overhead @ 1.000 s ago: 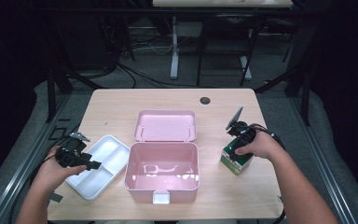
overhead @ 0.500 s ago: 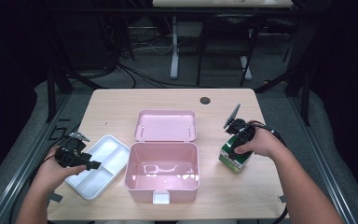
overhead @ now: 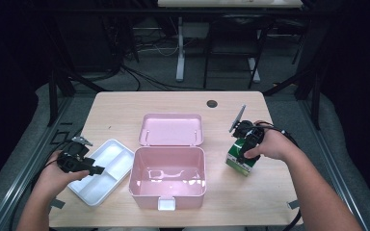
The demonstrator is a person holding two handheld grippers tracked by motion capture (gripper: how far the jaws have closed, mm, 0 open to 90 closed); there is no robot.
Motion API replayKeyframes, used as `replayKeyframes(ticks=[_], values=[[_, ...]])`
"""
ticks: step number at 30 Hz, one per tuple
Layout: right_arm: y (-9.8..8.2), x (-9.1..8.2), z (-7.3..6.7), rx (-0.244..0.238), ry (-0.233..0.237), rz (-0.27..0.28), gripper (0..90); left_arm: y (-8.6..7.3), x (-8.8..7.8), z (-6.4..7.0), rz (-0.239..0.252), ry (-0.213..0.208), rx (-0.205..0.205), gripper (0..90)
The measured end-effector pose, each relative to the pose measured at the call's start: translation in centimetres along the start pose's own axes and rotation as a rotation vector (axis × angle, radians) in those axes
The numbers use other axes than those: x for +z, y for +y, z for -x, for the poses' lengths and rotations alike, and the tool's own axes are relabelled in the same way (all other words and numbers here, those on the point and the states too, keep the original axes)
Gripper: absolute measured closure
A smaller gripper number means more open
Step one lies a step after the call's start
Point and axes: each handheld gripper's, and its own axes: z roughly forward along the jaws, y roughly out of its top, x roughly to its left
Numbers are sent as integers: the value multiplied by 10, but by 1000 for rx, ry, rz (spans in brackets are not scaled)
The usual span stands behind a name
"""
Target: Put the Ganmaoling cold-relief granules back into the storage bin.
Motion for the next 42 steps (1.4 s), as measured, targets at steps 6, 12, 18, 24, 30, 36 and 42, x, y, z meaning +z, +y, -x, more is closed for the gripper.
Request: replayKeyframes(ticks=[6,12,18,24,30,36,42], values=[[3,-8,-7,-75,13,-2,170,0,-1,-1,3,-2,-2,427],[7,-17,-14,-158,21,13,171,0,-1,-1,3,-1,-2,427],[10,-21,-22,-244,30,4,171,0,0,-1,3,-4,-5,427],[11,-25,-31,-343,37,29,172,-1,1,-2,3,-7,-7,427],[10,-28,-41,-434,64,38,174,-1,0,-2,4,-9,-8,427],[10,-36,-49,-483,62,42,175,-1,1,-2,5,-8,-12,427],[12,-45,-57,-515,60,26,176,-1,1,-2,4,-10,-12,427]])
